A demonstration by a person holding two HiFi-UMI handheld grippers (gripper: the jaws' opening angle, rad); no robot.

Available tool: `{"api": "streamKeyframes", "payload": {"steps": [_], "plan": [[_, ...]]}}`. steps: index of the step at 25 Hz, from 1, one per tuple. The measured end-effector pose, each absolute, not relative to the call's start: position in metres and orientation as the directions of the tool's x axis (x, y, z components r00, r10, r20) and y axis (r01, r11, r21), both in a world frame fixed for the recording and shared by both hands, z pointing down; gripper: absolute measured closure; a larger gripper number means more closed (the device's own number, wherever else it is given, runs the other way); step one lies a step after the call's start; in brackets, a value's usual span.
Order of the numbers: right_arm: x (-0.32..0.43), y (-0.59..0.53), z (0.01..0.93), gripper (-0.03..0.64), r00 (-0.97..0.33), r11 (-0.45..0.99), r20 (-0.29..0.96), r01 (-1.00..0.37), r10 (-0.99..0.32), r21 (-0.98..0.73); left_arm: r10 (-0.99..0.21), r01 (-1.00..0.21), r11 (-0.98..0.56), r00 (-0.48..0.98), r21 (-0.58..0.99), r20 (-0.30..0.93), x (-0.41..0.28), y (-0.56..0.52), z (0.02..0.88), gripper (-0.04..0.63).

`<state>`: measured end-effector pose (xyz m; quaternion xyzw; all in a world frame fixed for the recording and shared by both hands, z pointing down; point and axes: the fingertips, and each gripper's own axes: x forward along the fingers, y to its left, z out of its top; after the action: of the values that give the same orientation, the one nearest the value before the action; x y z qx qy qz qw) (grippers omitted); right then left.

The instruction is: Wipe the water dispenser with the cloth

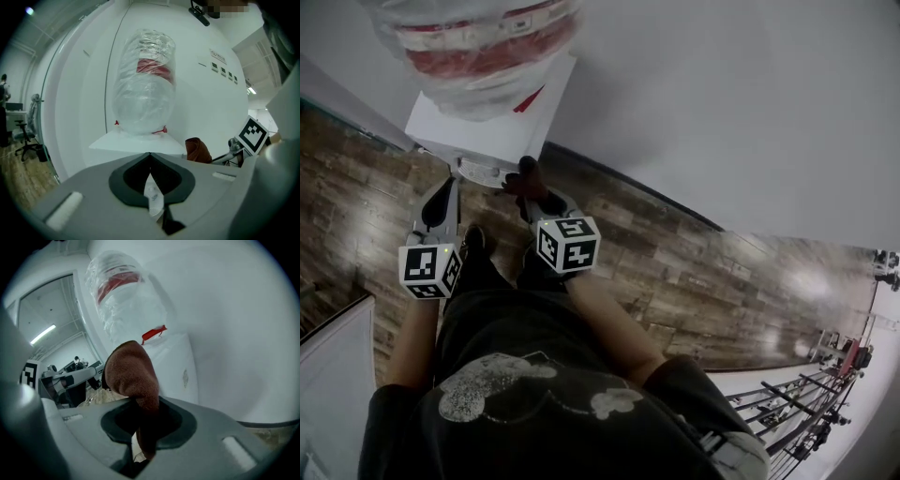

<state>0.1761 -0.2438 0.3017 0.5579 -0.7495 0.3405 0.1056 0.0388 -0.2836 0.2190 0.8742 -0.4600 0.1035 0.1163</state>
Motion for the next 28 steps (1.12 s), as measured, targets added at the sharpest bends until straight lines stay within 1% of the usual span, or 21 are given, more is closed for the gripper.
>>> {"api": "streamKeyframes", "payload": {"steps": [5, 9, 15, 22, 26, 28], "plan": [[0.174, -0.262, 0.318, 0.558, -0.427, 0.249, 0.493, -0.888, -0.758, -0.386, -0.815, -0.860, -0.499, 0.507, 0.106, 0.280, 0.041, -0.275, 0.227, 0.577], [0.173, -0.266, 0.345, 0.557, -0.446, 0.247, 0.494, -0.875, -0.746, -0.416, -0.820, -0.869, -0.487, 0.489, 0.089, 0.298, 0.040, -0.272, 0.247, 0.577], [0.172, -0.267, 0.400, 0.557, -0.436, 0.219, 0.526, -0.879, -0.730, -0.424, -0.818, -0.886, -0.450, 0.460, 0.115, 0.346, 0.020, -0.260, 0.293, 0.577], [0.179, -0.265, 0.473, 0.557, -0.385, 0.191, 0.576, -0.909, -0.721, -0.369, -0.836, -0.898, -0.410, 0.440, 0.160, 0.327, -0.015, -0.251, 0.363, 0.577], [0.184, -0.268, 0.509, 0.557, -0.331, 0.150, 0.565, -0.928, -0.756, -0.342, -0.830, -0.891, -0.409, 0.453, 0.198, 0.326, -0.031, -0.248, 0.413, 0.577], [0.183, -0.268, 0.526, 0.557, -0.326, 0.155, 0.534, -0.928, -0.780, -0.340, -0.821, -0.880, -0.433, 0.475, 0.196, 0.317, -0.035, -0.242, 0.436, 0.577]]}}
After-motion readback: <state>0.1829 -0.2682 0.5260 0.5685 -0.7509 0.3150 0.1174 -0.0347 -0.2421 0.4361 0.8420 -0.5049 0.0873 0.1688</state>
